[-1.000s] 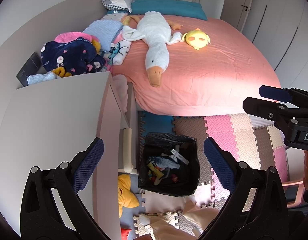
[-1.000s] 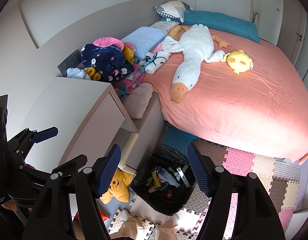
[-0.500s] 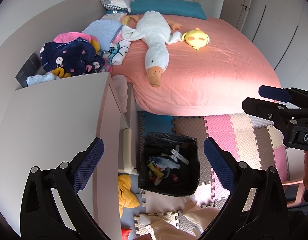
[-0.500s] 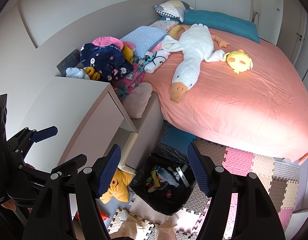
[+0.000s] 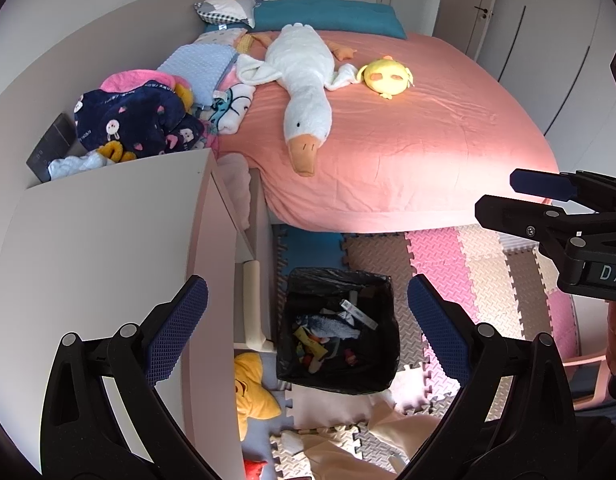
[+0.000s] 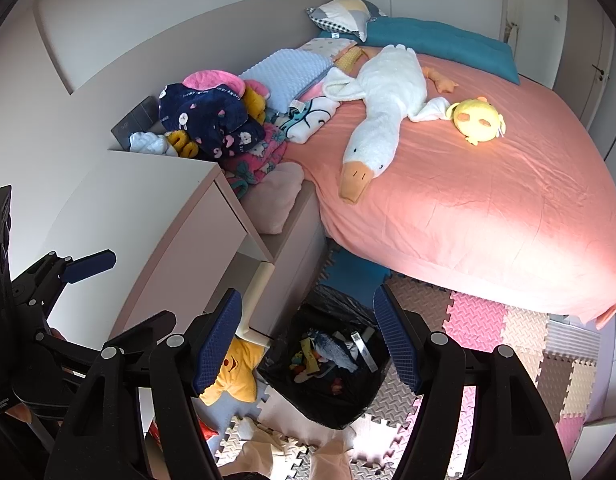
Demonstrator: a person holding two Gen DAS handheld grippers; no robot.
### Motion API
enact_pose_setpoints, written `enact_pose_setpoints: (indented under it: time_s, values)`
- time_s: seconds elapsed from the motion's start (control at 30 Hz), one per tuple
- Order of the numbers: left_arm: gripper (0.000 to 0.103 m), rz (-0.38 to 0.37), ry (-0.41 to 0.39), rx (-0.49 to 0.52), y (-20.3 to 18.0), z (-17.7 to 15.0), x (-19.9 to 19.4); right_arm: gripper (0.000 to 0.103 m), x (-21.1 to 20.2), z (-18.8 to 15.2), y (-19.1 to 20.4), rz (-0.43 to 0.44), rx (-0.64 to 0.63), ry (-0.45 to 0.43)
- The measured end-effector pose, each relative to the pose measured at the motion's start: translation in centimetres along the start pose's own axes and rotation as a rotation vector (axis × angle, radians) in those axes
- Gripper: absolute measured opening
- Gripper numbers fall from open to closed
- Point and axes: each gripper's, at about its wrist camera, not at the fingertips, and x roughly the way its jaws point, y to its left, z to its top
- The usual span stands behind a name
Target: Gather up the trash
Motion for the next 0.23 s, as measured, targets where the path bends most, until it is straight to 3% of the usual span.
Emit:
enact_pose_setpoints:
  time_s: [0.23]
  values:
    - [0.097,-0.008,-0.011,0.019,-0.17,0.05,-0.15,0.069,0.03,0.03,0.01,0.000,0.000,0.000]
